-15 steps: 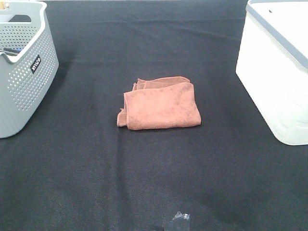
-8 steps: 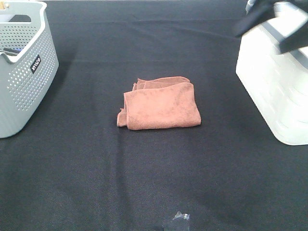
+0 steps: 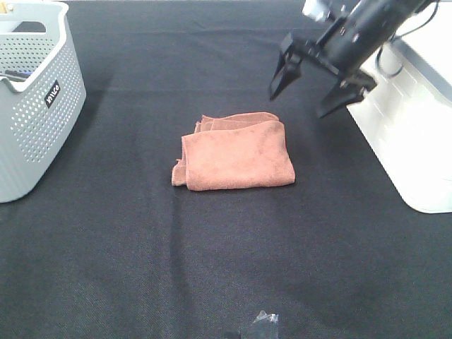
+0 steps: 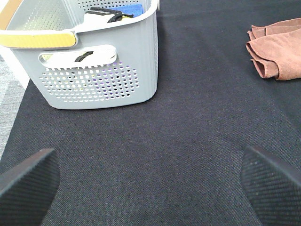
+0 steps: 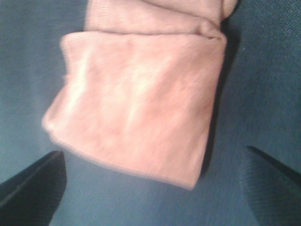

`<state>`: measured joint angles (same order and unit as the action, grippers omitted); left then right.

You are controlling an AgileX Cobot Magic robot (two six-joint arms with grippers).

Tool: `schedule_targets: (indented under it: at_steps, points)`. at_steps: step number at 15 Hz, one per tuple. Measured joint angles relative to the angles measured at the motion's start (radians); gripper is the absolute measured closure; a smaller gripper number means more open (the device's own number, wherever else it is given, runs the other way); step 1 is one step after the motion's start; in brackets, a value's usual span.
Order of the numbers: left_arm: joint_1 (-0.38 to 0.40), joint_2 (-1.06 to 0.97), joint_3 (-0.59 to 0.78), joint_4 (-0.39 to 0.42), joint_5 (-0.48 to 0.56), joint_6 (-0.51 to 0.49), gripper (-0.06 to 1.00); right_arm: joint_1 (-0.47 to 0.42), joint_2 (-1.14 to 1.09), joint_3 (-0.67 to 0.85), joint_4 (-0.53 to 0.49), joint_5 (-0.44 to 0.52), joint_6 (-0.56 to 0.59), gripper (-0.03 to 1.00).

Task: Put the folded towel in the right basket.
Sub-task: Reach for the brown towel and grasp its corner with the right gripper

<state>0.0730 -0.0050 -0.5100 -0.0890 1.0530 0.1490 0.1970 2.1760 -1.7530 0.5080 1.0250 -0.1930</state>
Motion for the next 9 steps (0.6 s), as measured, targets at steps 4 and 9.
schedule_targets:
  at_steps: [4, 9]
  points:
    - [0.0, 0.0, 0.0, 0.0, 0.0, 0.0, -0.03, 0.0, 0.12, -0.003, 0.023, -0.086, 0.0, 0.01]
    - [0.0, 0.0, 0.0, 0.0, 0.0, 0.0, -0.03, 0.0, 0.192, -0.004, 0.024, -0.145, 0.0, 0.01]
